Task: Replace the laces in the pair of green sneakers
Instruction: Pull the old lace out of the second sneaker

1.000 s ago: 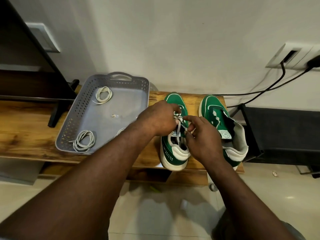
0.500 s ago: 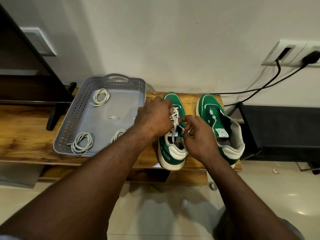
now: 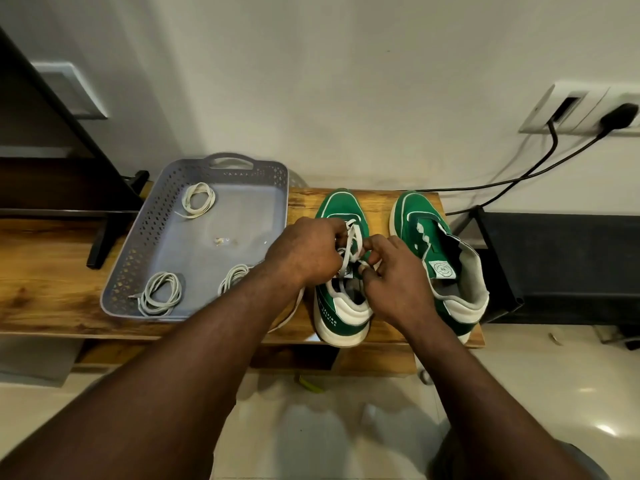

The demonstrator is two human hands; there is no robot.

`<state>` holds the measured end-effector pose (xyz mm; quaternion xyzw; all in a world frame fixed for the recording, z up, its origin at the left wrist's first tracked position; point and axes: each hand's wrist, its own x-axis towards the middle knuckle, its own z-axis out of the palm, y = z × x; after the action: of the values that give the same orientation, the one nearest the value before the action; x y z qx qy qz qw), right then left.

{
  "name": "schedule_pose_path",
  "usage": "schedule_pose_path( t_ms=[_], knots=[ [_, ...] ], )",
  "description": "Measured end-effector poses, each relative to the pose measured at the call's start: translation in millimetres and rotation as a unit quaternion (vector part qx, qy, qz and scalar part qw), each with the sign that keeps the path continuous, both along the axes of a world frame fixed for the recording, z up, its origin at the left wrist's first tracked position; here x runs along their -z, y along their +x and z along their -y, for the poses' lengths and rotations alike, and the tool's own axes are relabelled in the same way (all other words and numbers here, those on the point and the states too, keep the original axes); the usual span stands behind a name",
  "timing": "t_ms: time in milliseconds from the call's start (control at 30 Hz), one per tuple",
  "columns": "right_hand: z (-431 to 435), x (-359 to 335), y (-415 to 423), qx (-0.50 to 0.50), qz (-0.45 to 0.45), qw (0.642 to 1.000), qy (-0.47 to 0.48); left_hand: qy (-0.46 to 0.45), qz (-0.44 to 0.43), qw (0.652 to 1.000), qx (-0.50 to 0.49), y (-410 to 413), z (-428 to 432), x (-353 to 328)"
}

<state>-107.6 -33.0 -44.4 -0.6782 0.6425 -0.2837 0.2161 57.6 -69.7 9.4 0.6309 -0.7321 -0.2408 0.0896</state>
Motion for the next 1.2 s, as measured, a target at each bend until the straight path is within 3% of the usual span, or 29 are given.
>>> schedule_pose_path(
  t_ms=[200, 267, 300, 367, 433, 567, 700, 800, 900, 933, 967, 1033, 1133, 1200],
  knots=[
    [7, -5, 4, -0.015, -0.03, 0.999, 0.015, -0.018, 0.022, 0.999, 0.028, -2, -1, -4],
    [7, -2, 3, -0.003, 0.033, 0.999, 0.013, -0.01, 0.018, 0.999, 0.027, -3, -1, -4],
    [6, -2, 4, 0.011, 0.115, 0.993, 0.03, -0.002, 0.016, 1.0, 0.025, -4, -2, -4],
    [3, -2, 7, 0.048, 0.337, 0.936, 0.095, 0.006, 0.026, 0.999, 0.028, -4, -2, -6],
    [1, -1, 11, 0.083, 0.48, 0.864, 0.123, 0.007, 0.034, 0.999, 0.024, -4, -1, -7],
    [2, -6, 19, 0.14, 0.593, 0.786, 0.104, 0.041, 0.01, 0.999, 0.018, -6, 1, -8],
    [4, -7, 14, 0.132, 0.674, 0.718, 0.108, 0.135, -0.112, 0.984, -0.005, -8, 1, -12],
    [7, -6, 5, 0.123, 0.72, 0.676, 0.099, 0.199, -0.313, 0.924, -0.097, -2, -1, -30],
    [9, -10, -2, 0.108, 0.746, 0.653, 0.081, 0.19, -0.567, 0.769, -0.228, 6, 6, -43],
    [9, -12, -4, 0.098, 0.746, 0.655, 0.077, 0.165, -0.615, 0.723, -0.268, 8, 11, -42],
    [9, -14, -6, 0.085, 0.743, 0.659, 0.075, 0.135, -0.63, 0.7, -0.308, 9, 16, -39],
    [9, -18, -8, 0.063, 0.742, 0.664, 0.063, 0.09, -0.573, 0.724, -0.374, 12, 23, -31],
    [9, -31, -8, 0.051, 0.747, 0.663, 0.019, 0.044, -0.38, 0.826, -0.413, 9, 20, -25],
    [8, -35, -12, 0.043, 0.705, 0.707, -0.015, -0.024, -0.266, 0.891, -0.367, 4, 15, -24]
  ],
)
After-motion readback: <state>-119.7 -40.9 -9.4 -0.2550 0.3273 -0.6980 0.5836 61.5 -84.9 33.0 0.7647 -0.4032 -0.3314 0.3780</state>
